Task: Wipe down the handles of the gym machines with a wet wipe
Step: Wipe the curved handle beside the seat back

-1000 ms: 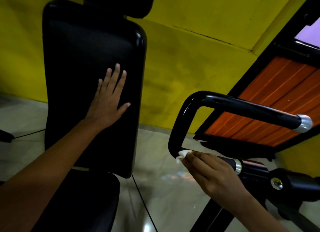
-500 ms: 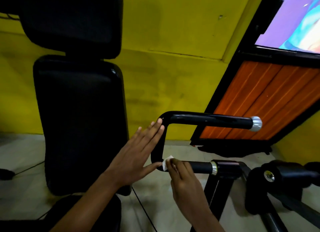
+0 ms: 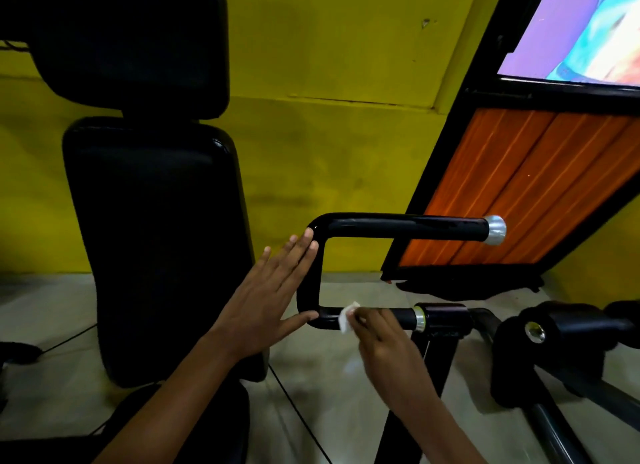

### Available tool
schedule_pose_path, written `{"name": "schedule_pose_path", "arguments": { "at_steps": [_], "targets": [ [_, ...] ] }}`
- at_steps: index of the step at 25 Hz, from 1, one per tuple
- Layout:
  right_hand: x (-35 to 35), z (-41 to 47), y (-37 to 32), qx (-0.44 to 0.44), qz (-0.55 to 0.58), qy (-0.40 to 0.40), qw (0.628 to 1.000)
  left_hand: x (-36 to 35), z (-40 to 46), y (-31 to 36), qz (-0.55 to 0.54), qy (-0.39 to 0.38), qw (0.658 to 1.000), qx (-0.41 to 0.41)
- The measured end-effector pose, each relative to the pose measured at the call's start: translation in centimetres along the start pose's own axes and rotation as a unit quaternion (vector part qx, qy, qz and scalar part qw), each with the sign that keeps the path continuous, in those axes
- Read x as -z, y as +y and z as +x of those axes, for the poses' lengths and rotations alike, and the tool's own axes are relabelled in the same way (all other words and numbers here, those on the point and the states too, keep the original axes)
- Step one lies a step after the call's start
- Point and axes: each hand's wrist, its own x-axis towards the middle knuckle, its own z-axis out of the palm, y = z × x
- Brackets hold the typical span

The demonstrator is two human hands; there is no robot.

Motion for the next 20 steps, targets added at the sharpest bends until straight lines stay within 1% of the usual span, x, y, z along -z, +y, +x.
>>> {"name": "schedule_pose_path", "arguments": {
  "at_steps": [2,4,6,8,9,11,13,14,17,19,20],
  "targets": [
    [0.0,0.5,0.5,-0.044,-0.018,-0.008,0.999,0.0,0.0,0.1,-0.004,-0.003,1.000,0.005],
    [-0.4,0.8,-0.5,-0.080,-0.019,-0.024,0.996,0.0,-0.1,0.2,-0.008,-0.004,1.000,0.007],
    [-0.3,0.3,-0.9,-0.040,-0.025,-0.036,0.998,0.1,-0.1,0.3,-0.010,-0.004,1.000,0.008],
    [0.5,-0.1,0.8,0.006,-0.033,-0.039,0.999,0.2,-0.1,0.3,-0.008,-0.004,1.000,0.006],
    [0.8,-0.3,2.0,0.002,-0.034,-0.036,0.999,0.3,-0.1,0.4,-0.007,-0.004,1.000,0.006],
    [1.2,-0.1,3.6,-0.053,-0.035,-0.029,0.998,0.3,-0.2,0.5,-0.006,-0.001,1.000,0.008],
    [0.8,-0.1,3.3,-0.092,-0.032,-0.031,0.995,0.2,-0.2,0.5,-0.007,0.001,1.000,0.008],
    [0.5,-0.3,3.0,-0.089,-0.033,-0.035,0.995,0.2,-0.2,0.5,-0.008,0.001,1.000,0.008],
    [1.2,-1.3,4.2,-0.032,-0.038,-0.037,0.998,0.2,-0.1,0.5,-0.008,-0.002,1.000,0.009],
    [2.0,-1.6,5.7,-0.041,-0.048,-0.035,0.997,0.3,-0.1,0.6,-0.001,-0.003,1.000,0.013],
    [2.3,-1.6,5.8,-0.073,-0.045,-0.033,0.996,0.3,-0.2,0.6,0.001,-0.004,1.000,0.015]
  ]
}}
